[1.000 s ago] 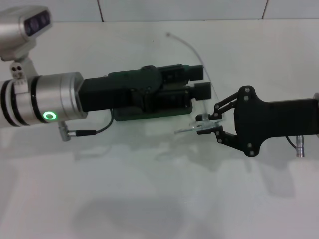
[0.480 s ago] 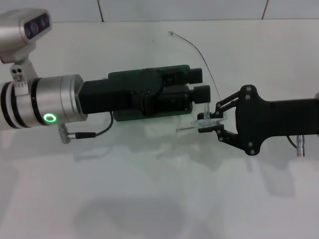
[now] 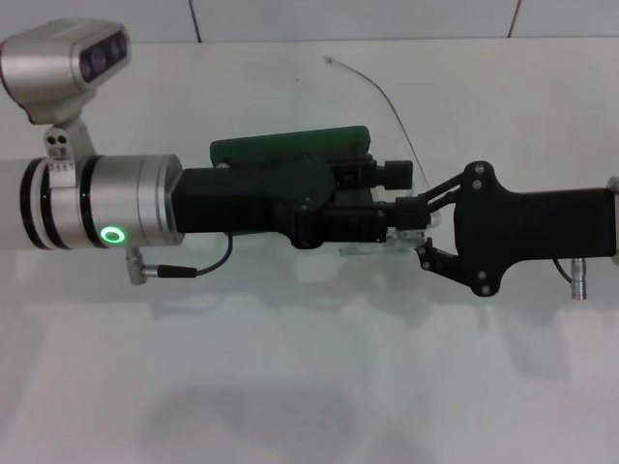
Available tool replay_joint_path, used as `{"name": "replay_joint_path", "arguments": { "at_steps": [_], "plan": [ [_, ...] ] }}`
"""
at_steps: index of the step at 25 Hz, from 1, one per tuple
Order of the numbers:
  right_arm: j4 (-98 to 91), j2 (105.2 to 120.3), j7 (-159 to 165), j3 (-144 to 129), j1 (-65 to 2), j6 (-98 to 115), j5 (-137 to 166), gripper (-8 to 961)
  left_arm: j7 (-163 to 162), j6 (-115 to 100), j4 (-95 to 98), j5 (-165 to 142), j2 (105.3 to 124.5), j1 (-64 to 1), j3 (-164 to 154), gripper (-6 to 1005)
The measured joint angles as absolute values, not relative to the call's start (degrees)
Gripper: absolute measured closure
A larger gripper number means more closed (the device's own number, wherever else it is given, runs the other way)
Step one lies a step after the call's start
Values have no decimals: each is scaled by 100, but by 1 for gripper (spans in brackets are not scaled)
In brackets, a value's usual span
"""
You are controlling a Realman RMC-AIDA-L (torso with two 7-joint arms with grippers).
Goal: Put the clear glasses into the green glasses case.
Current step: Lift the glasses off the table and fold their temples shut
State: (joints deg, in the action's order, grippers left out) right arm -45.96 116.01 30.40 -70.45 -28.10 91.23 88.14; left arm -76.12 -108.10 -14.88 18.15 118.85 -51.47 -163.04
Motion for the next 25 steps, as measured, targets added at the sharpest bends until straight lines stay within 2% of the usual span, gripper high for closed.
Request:
{"name": "replay_joint_path", "arguments": {
  "at_steps": [8, 15, 18, 22, 25],
  "plan": [
    [-4597, 11595, 3041, -7055, -2820, 9167, 8816, 839, -7599, -10800, -1506, 1927, 11851, -5148, -16300, 272],
    [-4600, 11582, 3041, -7036, -2775, 9460, 8830, 839, -7222, -10805, -1539, 2581, 11505, -4674, -16295, 272],
    [-4620, 11567, 3041, -6996, -2767, 9981, 8694, 839, -6898, -10762, -1738, 2707, 11463, -4447, -16294, 272],
    [-4571, 11566, 3041, -7023, -2795, 10615, 8342, 839, -6026, -10398, -1933, 2954, 11579, -4147, -16294, 273],
    [-4290, 11606, 3041, -7266, -2939, 10802, 7954, 838, -5131, -10060, -1896, 3067, 11851, -4089, -16295, 273]
  ]
}}
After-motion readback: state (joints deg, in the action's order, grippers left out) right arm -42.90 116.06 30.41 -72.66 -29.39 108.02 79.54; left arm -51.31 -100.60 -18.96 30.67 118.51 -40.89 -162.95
